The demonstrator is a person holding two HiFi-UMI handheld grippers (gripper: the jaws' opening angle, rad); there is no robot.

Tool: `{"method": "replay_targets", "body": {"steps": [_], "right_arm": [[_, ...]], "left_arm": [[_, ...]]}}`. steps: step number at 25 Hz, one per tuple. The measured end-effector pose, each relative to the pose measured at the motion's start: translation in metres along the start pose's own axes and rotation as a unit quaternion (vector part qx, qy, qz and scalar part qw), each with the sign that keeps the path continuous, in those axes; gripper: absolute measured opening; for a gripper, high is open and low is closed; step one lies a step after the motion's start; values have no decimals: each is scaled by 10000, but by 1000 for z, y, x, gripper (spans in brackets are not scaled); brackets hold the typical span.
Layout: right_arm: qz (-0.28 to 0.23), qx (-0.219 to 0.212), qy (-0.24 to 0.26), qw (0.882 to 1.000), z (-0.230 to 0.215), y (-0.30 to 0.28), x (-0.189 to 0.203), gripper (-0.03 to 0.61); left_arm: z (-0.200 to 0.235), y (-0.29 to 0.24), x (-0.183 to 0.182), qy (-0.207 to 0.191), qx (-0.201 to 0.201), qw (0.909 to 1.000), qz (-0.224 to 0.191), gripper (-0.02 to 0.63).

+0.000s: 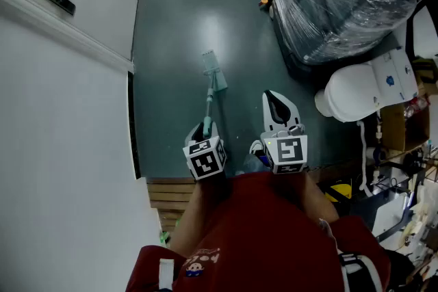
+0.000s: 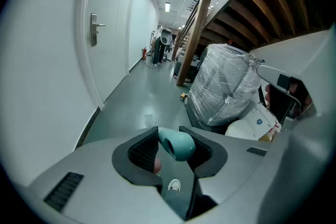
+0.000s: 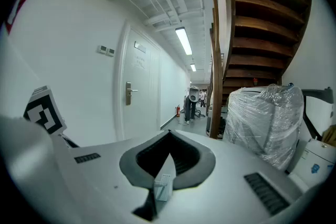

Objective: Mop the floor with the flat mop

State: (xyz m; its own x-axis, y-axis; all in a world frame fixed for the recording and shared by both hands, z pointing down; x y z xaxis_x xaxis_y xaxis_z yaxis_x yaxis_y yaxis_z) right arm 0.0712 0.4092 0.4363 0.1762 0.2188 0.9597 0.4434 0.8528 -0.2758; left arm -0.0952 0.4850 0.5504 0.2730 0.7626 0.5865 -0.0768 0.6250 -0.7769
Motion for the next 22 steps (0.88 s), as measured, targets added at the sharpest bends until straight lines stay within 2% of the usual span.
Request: {"method": "replay_targets", "body": {"steps": [6,17,19,22], "right_arm": [[25,44,127,9999,-7,-4,7,17],[29,-87,-12,10000,-20,-16,18,17],[31,-171,-21,9998,-23,-18,24,17],[34,-241,-41,9997,-29,-22,25,17]], "left_arm": [[-5,-4,6,34,54,9999,108,141],[-16,-15,10,19,16,9996,271,146],[-19,-18,12,36,-42,9995,320,147],[-19,-22,7,59,-246,9996,137,138]]}}
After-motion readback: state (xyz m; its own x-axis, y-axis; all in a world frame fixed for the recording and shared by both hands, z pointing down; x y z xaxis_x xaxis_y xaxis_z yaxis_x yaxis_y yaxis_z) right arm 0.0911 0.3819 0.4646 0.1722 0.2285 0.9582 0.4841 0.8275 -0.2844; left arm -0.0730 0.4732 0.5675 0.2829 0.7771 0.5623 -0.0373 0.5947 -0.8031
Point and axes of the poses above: the fingertips, and each gripper's own axes: y backward along the fingers, z to its left, x out of its underside, the point moved 2 cm from there along y, backward along the fingers, and after that the axes turned 4 degrees about y, right-handed, at the moved point
